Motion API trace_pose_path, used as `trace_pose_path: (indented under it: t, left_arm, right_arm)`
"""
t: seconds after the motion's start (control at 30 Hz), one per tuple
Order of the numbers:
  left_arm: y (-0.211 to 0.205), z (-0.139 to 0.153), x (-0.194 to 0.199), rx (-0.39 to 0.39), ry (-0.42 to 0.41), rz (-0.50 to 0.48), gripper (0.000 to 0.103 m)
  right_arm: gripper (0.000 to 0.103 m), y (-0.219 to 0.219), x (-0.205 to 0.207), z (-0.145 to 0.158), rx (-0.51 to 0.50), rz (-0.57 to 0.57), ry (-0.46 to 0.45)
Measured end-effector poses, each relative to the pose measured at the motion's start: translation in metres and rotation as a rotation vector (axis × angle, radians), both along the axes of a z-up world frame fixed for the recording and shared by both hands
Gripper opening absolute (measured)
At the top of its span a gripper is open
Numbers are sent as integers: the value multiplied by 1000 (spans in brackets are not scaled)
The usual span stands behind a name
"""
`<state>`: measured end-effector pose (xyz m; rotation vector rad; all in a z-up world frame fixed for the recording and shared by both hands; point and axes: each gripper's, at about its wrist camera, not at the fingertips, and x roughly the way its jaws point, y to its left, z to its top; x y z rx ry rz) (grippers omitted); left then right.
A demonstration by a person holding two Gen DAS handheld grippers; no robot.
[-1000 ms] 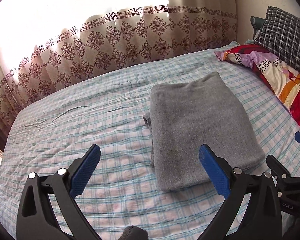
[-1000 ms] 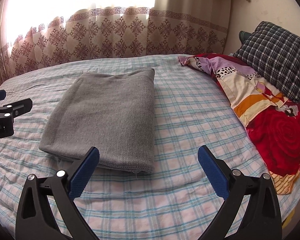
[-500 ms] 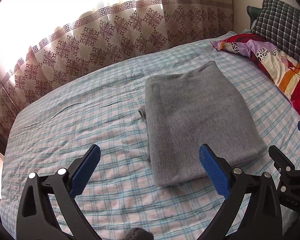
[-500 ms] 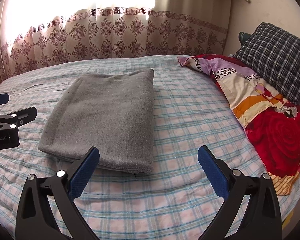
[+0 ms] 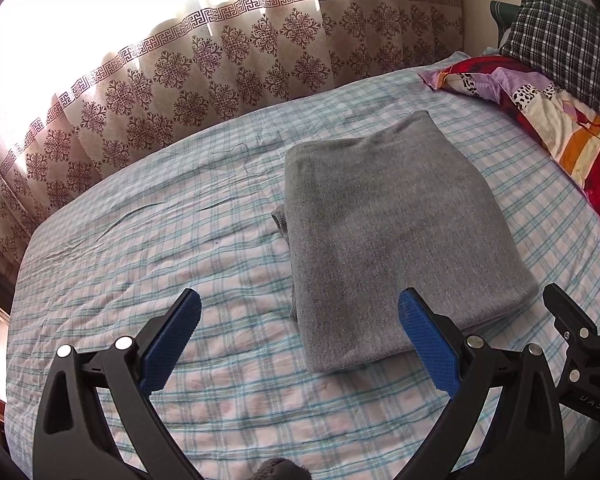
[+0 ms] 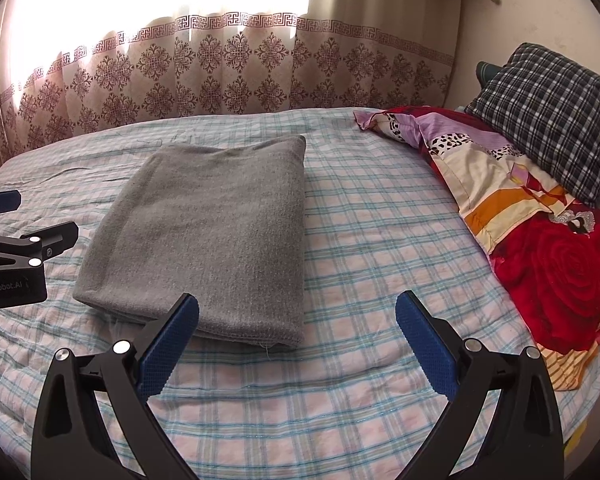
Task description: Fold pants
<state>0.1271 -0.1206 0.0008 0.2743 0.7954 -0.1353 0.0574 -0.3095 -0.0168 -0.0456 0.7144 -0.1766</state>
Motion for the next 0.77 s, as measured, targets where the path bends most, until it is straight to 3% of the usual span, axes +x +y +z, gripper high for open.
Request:
trace_pose_path:
  t: [0.33, 0.77]
  left_arm:
    - [-3, 1, -3, 11, -44, -28, 100]
    - [19, -18, 14, -12, 42, 28, 100]
  right_arm:
    - [98, -1, 1, -4, -1, -12, 12]
    - [98, -4, 5, -14, 5, -36, 44]
